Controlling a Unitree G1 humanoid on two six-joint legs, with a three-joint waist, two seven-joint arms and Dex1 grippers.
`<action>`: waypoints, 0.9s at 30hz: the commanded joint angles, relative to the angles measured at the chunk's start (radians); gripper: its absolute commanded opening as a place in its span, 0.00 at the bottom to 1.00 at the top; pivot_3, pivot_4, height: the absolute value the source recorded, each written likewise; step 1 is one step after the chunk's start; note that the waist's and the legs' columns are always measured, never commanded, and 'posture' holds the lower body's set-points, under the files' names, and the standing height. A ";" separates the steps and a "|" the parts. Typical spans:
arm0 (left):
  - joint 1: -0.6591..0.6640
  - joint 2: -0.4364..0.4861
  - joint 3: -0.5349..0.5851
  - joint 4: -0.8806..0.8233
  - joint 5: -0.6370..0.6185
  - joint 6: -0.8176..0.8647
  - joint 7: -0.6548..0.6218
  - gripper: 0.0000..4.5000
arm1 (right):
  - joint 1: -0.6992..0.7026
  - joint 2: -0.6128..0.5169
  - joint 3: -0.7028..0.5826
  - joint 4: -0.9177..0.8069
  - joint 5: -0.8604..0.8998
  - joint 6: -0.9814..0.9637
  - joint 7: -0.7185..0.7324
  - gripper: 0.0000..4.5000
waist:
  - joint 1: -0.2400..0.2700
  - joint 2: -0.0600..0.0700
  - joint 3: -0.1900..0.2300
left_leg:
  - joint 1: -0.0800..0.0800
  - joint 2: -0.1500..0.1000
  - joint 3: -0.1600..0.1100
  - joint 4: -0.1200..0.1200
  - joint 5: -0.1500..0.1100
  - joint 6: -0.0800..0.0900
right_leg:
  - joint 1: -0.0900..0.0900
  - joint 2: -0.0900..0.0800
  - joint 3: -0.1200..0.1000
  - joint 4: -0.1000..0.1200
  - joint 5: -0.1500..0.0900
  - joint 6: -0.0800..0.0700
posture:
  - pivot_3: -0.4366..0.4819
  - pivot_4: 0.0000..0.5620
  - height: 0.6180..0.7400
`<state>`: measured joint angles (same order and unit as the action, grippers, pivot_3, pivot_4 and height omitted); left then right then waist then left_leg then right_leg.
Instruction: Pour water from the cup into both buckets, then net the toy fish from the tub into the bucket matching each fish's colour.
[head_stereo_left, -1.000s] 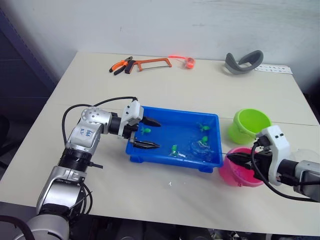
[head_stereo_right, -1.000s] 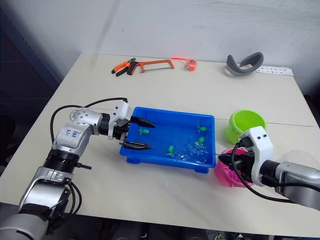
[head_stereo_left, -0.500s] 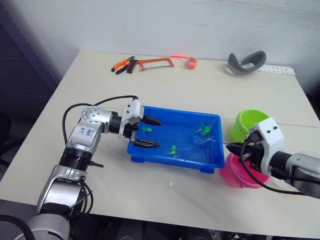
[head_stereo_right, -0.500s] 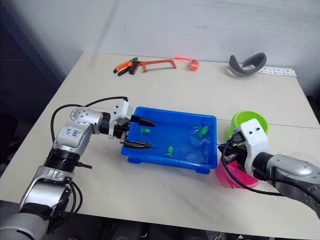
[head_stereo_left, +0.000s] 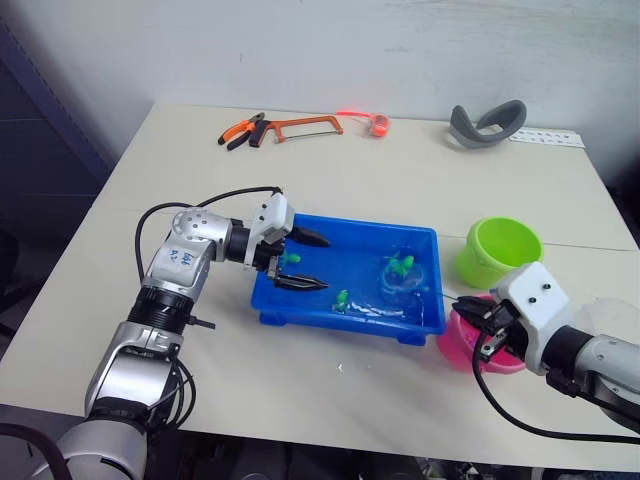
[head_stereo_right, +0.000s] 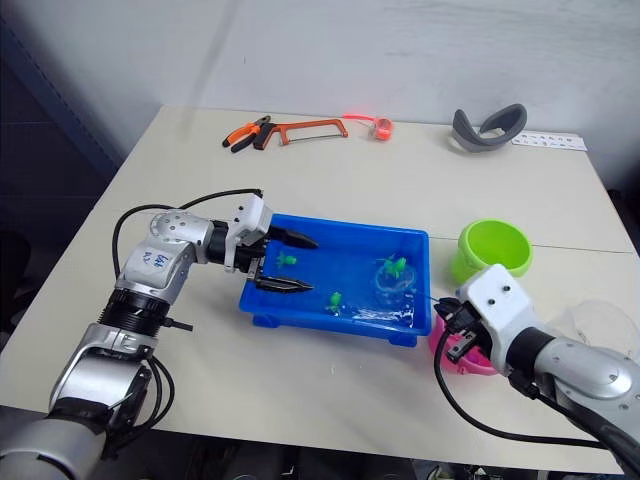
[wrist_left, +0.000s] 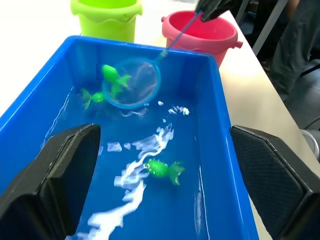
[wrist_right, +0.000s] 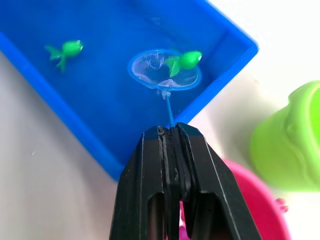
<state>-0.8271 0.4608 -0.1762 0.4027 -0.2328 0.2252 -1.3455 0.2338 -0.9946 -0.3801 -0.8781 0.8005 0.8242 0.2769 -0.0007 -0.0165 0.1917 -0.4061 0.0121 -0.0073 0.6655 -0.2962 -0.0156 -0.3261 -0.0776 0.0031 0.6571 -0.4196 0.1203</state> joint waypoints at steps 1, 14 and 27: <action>-0.030 -0.017 0.003 0.002 -0.010 -0.014 -0.009 1.00 | 0.019 0.040 -0.133 -0.087 0.015 -0.040 0.043 0.00 | 0.001 0.000 0.000 | 0.000 0.000 0.000 0.000 0.000 0.000 | 0.000 0.000 0.000 0.000 0.000 0.000 | 0.48 0.27 1.00; -0.111 -0.138 0.029 0.035 -0.064 0.055 0.019 1.00 | 0.199 0.085 -0.630 -0.106 0.045 0.022 0.123 0.00 | 0.009 0.000 0.000 | 0.000 -0.001 0.001 -0.001 0.000 0.000 | 0.001 0.000 0.000 0.000 0.000 0.000 | 0.48 0.27 1.00; -0.149 -0.158 0.026 0.102 -0.050 0.002 -0.001 1.00 | 0.372 0.027 -0.579 0.129 -0.527 -0.288 0.323 0.00 | 0.001 0.000 0.000 | 0.001 -0.001 0.003 -0.001 0.000 0.000 | 0.000 0.001 0.002 0.000 0.000 0.000 | 0.48 0.27 1.00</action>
<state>-0.9492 0.3001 -0.1631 0.5226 -0.2762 0.2402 -1.3419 0.5945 -0.9429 -0.9584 -0.7677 0.3716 0.6204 0.5774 0.0004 -0.0165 0.1916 -0.4047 0.0111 -0.0045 0.6643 -0.2962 -0.0156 -0.3263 -0.0769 0.0056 0.6574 -0.4195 0.1204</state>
